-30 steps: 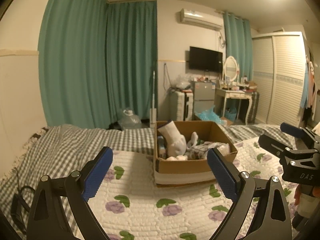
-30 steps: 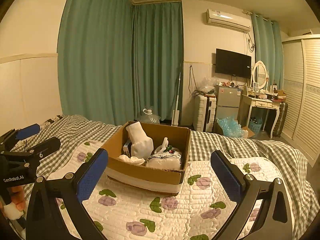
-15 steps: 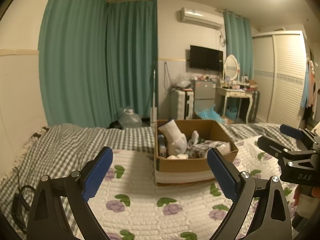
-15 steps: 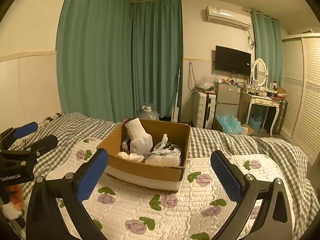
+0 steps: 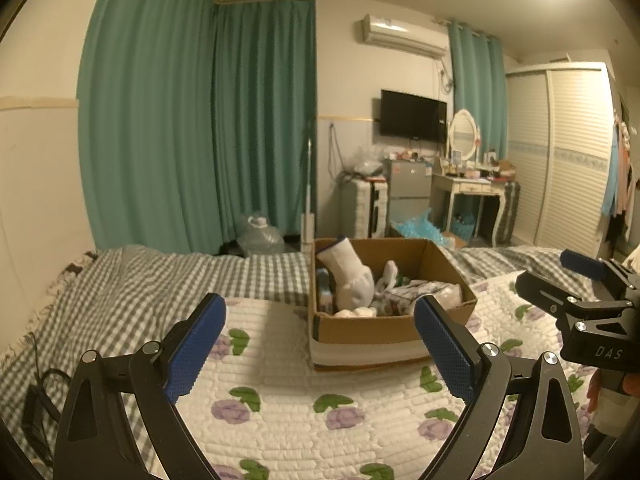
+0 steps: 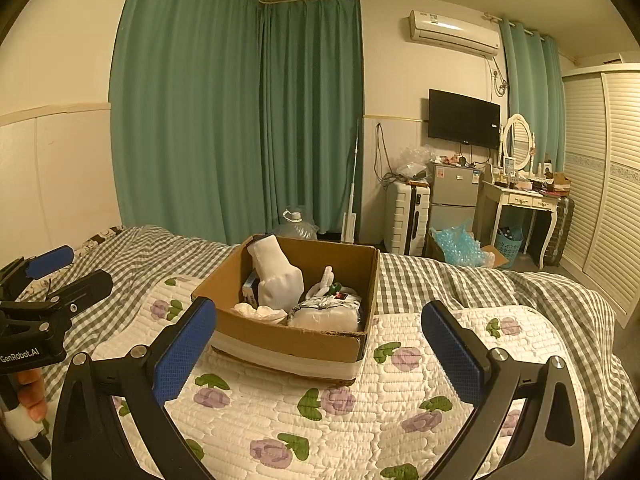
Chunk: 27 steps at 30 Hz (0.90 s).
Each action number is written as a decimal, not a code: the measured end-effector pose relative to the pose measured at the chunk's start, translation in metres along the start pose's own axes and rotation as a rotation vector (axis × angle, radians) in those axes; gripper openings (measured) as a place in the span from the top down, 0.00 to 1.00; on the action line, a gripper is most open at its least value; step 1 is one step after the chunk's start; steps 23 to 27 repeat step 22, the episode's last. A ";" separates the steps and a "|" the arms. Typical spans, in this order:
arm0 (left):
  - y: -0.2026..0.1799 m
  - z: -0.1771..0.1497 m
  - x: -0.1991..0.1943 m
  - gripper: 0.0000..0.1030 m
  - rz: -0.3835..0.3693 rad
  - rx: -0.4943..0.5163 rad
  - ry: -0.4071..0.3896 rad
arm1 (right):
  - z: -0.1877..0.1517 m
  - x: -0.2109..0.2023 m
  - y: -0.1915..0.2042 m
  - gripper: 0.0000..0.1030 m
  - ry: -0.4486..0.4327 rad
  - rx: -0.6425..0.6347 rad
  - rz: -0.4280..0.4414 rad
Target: Organize soft objects
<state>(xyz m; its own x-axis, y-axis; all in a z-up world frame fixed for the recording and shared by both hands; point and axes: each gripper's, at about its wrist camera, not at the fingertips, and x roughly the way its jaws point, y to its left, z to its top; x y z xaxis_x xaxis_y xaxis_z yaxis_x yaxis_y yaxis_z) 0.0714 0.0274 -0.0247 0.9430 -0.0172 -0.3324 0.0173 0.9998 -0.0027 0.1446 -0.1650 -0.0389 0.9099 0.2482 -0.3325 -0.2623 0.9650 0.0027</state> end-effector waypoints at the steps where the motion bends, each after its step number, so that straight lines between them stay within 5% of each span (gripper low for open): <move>1: 0.000 0.000 0.000 0.06 0.001 0.002 0.000 | 0.000 0.000 0.000 0.00 0.000 0.000 0.000; 27: -0.003 -0.004 0.002 0.06 -0.008 -0.001 0.038 | -0.003 0.003 -0.001 0.00 0.008 0.010 -0.030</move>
